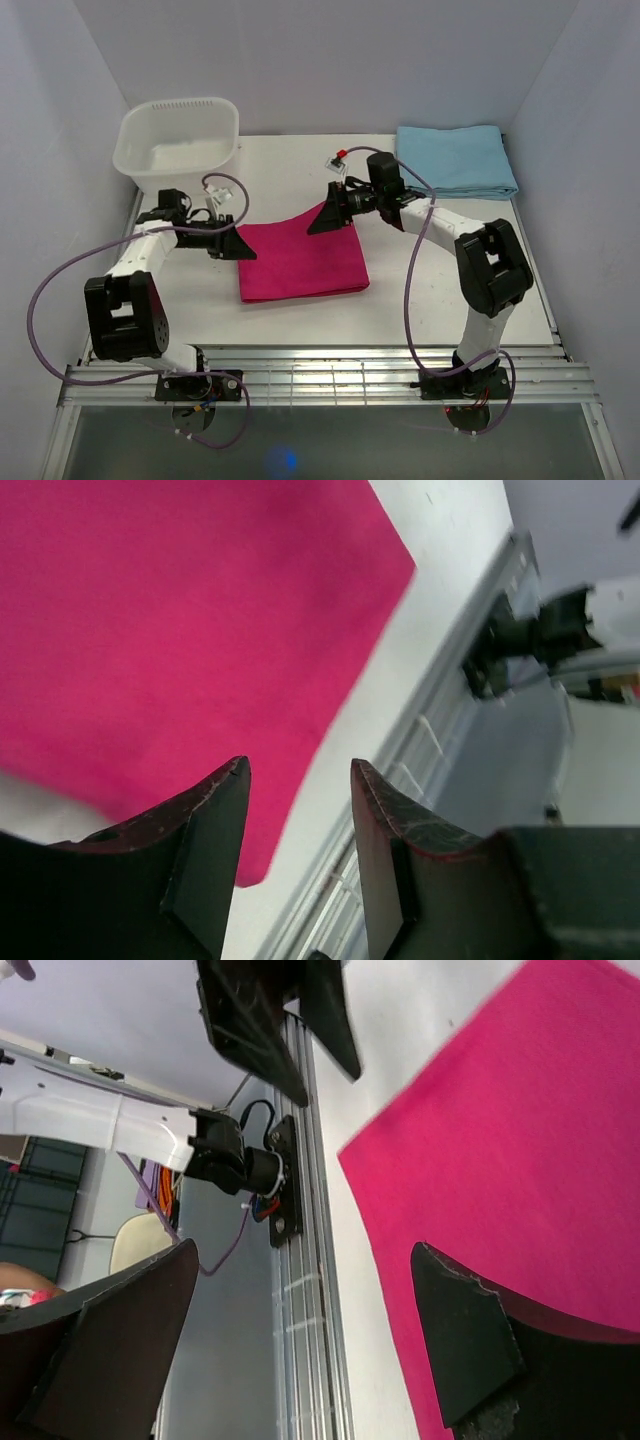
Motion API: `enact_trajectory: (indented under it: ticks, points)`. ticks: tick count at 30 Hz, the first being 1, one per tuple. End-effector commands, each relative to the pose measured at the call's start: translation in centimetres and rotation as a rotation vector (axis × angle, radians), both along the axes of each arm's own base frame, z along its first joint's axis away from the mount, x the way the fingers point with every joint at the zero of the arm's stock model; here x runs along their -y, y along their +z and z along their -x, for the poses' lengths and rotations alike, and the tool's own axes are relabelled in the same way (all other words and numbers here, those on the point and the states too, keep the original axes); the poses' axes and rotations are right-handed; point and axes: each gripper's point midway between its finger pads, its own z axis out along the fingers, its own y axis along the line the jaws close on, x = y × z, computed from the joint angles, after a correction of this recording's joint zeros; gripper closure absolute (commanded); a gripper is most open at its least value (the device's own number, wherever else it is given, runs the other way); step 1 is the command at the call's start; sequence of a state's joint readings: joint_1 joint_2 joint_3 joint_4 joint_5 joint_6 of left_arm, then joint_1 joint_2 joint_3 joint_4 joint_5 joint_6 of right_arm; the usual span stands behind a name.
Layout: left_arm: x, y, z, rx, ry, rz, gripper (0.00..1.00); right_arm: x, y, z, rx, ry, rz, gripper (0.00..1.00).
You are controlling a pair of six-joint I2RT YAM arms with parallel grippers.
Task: Fold and stack the trousers
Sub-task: Fold the trousers
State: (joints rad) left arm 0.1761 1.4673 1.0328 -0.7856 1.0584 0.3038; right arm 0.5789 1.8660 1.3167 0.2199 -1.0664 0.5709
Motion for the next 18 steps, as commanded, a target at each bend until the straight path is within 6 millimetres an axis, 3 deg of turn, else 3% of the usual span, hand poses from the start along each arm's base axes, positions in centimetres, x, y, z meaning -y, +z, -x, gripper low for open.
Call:
enact_trajectory:
  ticks: [1, 5, 7, 10, 12, 16, 18]
  points:
    - [4.0, -1.7, 4.4, -0.124, -0.176, 0.101, 0.45, 3.8, -4.4, 3.1, -0.127, 0.095, 0.055, 0.09]
    - [5.2, -5.3, 4.6, -0.319, -0.189, 0.142, 0.47, 5.3, -7.9, 5.2, -0.229, 0.107, 0.124, 0.09]
    - [5.2, -7.1, 4.7, -0.408, -0.174, 0.155, 0.48, 6.2, -11.1, 6.7, -0.339, 0.114, 0.169, 0.10]
    - [4.6, -11.4, 4.7, -0.538, -0.133, 0.103, 0.52, 7.7, -15.6, 8.1, -0.446, 0.079, 0.251, 0.13]
    - [3.5, -14.3, 4.7, -0.642, -0.054, 0.048, 0.52, 8.8, -18.2, 7.5, -0.503, 0.025, 0.301, 0.15]
    - [1.5, -15.5, 3.2, -0.663, 0.028, 0.041, 0.52, 10.5, -20.0, 5.1, -0.561, -0.067, 0.345, 0.18]
    - [1.2, -14.5, 2.4, -0.606, 0.017, 0.050, 0.51, 10.2, -18.2, 3.7, -0.487, -0.044, 0.308, 0.19]
